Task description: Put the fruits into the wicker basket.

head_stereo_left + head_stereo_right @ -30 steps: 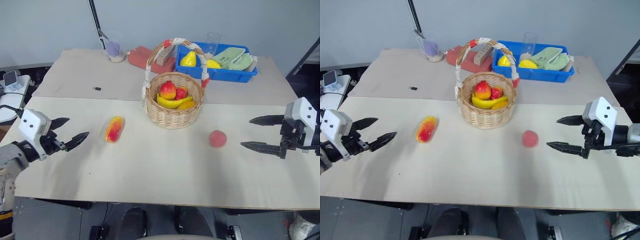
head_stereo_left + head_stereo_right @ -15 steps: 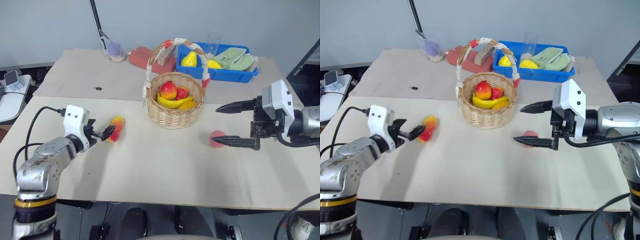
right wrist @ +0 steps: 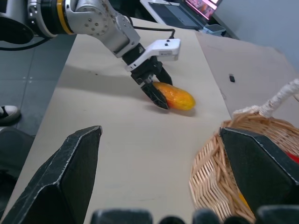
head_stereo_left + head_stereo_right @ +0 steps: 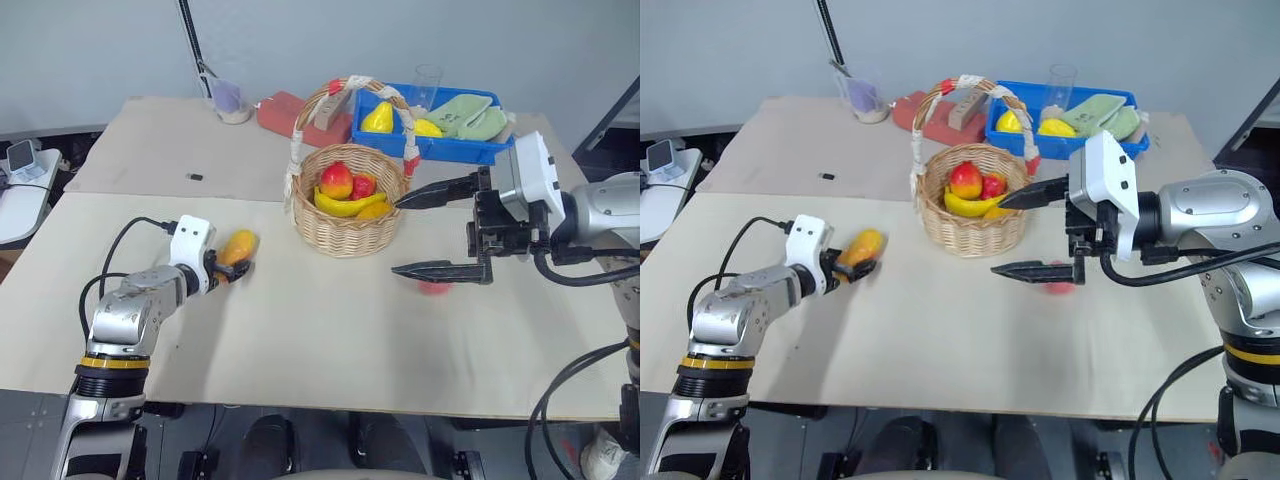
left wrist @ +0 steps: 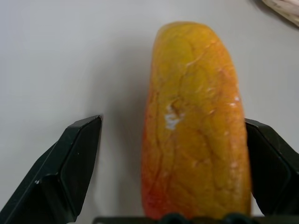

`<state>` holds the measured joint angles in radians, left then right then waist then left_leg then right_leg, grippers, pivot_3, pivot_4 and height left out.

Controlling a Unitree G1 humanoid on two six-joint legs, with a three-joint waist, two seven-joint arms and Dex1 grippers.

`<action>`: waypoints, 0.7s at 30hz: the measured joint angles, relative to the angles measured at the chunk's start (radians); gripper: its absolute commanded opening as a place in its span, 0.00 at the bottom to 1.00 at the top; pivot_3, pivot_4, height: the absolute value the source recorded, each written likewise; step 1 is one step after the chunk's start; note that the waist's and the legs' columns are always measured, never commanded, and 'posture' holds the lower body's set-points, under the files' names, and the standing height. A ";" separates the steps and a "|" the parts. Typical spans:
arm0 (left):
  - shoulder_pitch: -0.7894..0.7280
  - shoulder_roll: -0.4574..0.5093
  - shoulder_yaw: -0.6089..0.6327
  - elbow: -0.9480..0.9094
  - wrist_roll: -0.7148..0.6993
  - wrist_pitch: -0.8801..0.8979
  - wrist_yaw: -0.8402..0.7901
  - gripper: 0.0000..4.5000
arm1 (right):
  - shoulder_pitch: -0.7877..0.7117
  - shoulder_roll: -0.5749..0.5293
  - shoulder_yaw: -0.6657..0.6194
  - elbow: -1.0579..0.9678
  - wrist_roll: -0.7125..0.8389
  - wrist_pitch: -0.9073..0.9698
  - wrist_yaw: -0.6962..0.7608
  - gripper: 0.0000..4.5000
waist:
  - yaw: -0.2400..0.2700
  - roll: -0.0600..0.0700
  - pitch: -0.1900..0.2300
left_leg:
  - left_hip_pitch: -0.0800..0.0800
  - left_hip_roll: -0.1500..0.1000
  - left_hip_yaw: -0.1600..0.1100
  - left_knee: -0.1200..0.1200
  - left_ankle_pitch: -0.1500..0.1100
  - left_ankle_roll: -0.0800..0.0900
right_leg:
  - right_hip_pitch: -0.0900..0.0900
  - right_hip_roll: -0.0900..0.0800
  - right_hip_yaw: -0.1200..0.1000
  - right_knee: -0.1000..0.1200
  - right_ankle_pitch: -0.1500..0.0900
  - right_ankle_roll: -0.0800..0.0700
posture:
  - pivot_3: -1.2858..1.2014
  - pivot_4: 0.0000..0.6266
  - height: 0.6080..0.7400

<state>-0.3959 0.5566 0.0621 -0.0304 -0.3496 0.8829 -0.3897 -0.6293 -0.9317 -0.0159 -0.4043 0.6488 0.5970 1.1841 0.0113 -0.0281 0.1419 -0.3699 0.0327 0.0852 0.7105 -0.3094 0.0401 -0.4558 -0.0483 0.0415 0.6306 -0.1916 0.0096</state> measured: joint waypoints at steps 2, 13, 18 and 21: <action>-0.003 -0.006 0.000 0.006 0.008 -0.005 0.000 0.83 | 0.000 0.000 0.001 0.000 0.000 0.000 0.003 1.00 | 0.000 0.000 0.000 | 0.000 0.000 0.000 0.000 0.000 0.000 | 0.000 -0.001 0.000 0.000 0.000 0.000 | 0.52 0.24 0.72; 0.012 0.017 0.003 -0.034 0.011 -0.121 -0.093 0.36 | 0.037 -0.017 -0.021 -0.008 0.000 0.000 -0.009 1.00 | -0.001 0.000 0.000 | -0.001 -0.001 0.000 0.000 0.000 0.000 | 0.000 -0.004 -0.002 0.000 0.000 0.000 | 0.52 0.24 0.72; -0.041 0.063 -0.067 -0.215 -0.036 -0.191 -0.283 0.36 | 0.107 -0.072 -0.113 -0.045 0.006 0.028 -0.037 1.00 | 0.010 0.000 0.000 | -0.003 -0.004 -0.001 0.001 0.000 0.000 | 0.000 -0.007 -0.004 -0.001 0.000 0.001 | 0.52 0.24 0.72; -0.198 0.019 -0.185 -0.213 0.014 -0.244 -0.323 0.36 | 0.156 -0.086 -0.177 -0.078 0.030 0.059 -0.072 1.00 | 0.016 0.000 0.000 | -0.003 -0.006 0.000 0.003 0.000 0.001 | 0.002 -0.007 -0.003 -0.002 0.001 0.003 | 0.52 0.24 0.72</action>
<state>-0.5942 0.5760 -0.1233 -0.2438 -0.3358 0.6386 -0.7122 -0.4737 -1.0176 -0.1932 -0.4826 0.6791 0.6557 1.1124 0.0271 -0.0283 0.1420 -0.3730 0.0268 0.0847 0.7131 -0.3090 0.0412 -0.4541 -0.0553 0.0381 0.6285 -0.1908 0.0123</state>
